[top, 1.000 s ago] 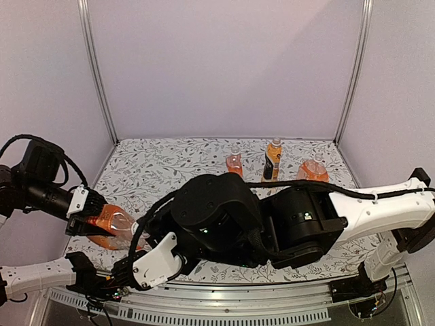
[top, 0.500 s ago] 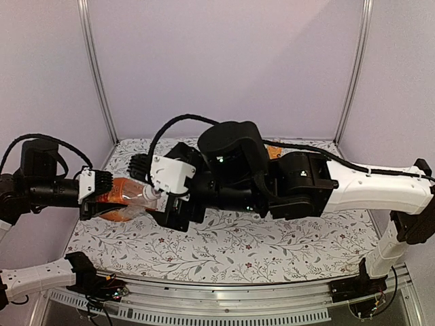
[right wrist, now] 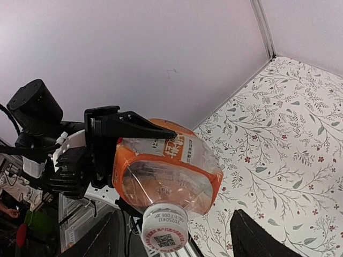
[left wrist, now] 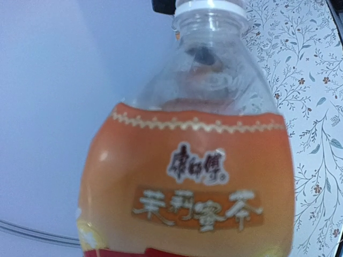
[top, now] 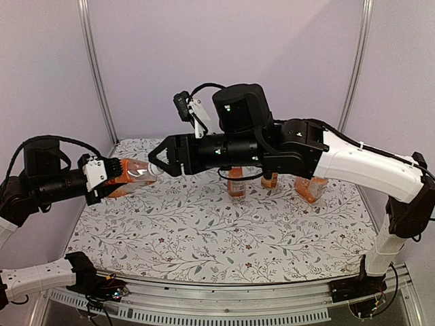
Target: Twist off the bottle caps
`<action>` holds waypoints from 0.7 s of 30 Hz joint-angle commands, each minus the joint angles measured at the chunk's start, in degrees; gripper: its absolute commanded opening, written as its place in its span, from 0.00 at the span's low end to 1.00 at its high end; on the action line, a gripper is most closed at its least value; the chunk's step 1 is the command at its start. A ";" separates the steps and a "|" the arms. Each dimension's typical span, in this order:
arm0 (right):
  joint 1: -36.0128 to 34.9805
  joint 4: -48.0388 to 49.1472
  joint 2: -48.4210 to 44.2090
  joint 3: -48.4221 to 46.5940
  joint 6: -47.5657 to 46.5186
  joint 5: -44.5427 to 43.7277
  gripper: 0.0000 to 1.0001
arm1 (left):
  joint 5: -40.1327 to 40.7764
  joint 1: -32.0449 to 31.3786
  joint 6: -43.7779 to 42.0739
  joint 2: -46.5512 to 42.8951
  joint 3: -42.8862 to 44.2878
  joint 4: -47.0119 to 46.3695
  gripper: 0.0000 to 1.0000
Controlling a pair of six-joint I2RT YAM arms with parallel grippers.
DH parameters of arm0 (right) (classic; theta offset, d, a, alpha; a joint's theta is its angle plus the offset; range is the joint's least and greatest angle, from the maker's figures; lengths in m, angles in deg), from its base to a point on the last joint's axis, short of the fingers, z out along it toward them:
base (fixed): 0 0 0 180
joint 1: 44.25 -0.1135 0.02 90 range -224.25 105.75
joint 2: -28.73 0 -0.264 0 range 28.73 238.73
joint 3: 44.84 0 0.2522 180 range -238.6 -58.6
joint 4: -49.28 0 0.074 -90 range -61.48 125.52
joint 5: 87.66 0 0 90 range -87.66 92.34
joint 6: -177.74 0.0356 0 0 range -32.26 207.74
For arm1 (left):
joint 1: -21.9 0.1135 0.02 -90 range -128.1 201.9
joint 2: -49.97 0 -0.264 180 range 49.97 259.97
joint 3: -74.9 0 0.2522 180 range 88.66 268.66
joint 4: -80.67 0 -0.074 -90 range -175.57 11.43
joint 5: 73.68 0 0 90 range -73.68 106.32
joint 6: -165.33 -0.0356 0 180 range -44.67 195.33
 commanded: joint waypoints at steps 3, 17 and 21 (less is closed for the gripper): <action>0.55 -2.43 3.05 -2.87 9.46 7.53 0.62 | 2.02 -0.79 -1.24 0.67 -0.56 -2.47 0.26; -0.69 -4.57 2.64 -1.66 0.61 2.93 0.00 | -4.50 -0.87 -2.45 -0.23 -0.67 3.01 0.26; -7.82 -8.85 1.40 -0.73 -23.52 -7.19 0.00 | -14.94 -0.87 -3.10 0.83 1.49 14.91 0.26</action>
